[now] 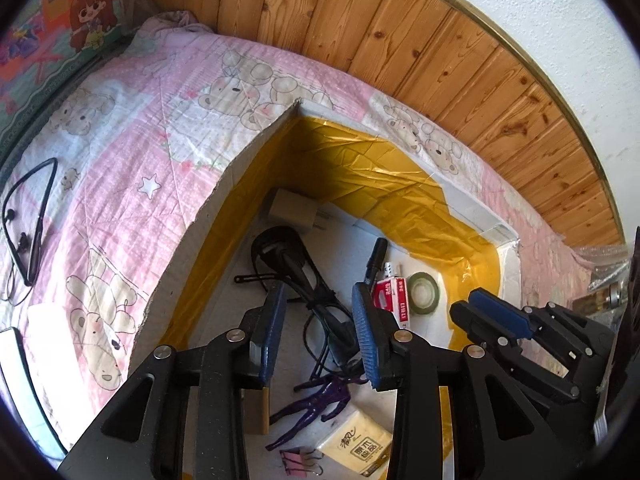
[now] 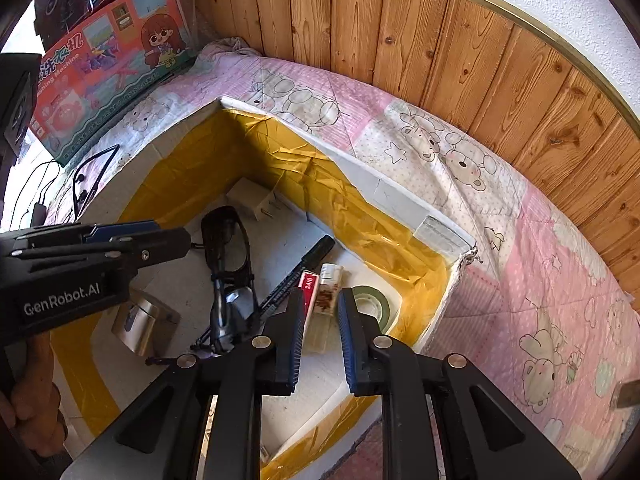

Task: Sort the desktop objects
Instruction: 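Open the left gripper to drop the glasses while the right gripper drops the tube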

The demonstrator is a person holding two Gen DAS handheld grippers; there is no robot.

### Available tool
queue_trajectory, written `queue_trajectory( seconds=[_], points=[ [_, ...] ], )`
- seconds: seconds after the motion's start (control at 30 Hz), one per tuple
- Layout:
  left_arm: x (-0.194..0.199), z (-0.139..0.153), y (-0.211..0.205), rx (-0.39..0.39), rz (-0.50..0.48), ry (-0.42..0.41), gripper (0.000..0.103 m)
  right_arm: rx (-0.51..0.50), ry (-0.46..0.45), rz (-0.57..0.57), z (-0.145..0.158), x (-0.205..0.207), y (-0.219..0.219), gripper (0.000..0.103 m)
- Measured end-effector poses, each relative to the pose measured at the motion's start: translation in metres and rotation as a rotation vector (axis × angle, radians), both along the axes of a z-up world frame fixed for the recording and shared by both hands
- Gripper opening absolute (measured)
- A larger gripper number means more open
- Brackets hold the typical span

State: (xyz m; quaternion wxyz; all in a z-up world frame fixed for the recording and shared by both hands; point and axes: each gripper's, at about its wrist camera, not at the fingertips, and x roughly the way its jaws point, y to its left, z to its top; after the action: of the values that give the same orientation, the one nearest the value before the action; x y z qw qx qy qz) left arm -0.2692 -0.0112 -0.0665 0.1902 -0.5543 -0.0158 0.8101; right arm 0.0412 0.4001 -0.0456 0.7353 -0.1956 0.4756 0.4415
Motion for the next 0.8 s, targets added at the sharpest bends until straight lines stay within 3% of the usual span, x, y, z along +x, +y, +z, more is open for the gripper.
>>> queue_trajectory(
  seconds=[0.4,0.5,0.63,0.8],
  points=[
    [0.044,0.047,-0.014,-0.043,-0.048,0.13,0.043,-0.014,-0.039,0.142,0.034,-0.06,-0.041,0.024],
    [0.065,0.057,-0.022,-0.021,-0.05,0.148,0.044,-0.023,-0.06,0.181,0.038,-0.082,-0.056,0.026],
    [0.093,0.072,-0.027,0.012,-0.064,0.209,0.06,-0.016,-0.097,0.222,0.046,-0.113,-0.076,0.028],
    [0.122,0.089,-0.038,0.061,-0.045,0.281,0.062,0.033,-0.128,0.244,0.059,-0.149,-0.098,0.029]
  ],
)
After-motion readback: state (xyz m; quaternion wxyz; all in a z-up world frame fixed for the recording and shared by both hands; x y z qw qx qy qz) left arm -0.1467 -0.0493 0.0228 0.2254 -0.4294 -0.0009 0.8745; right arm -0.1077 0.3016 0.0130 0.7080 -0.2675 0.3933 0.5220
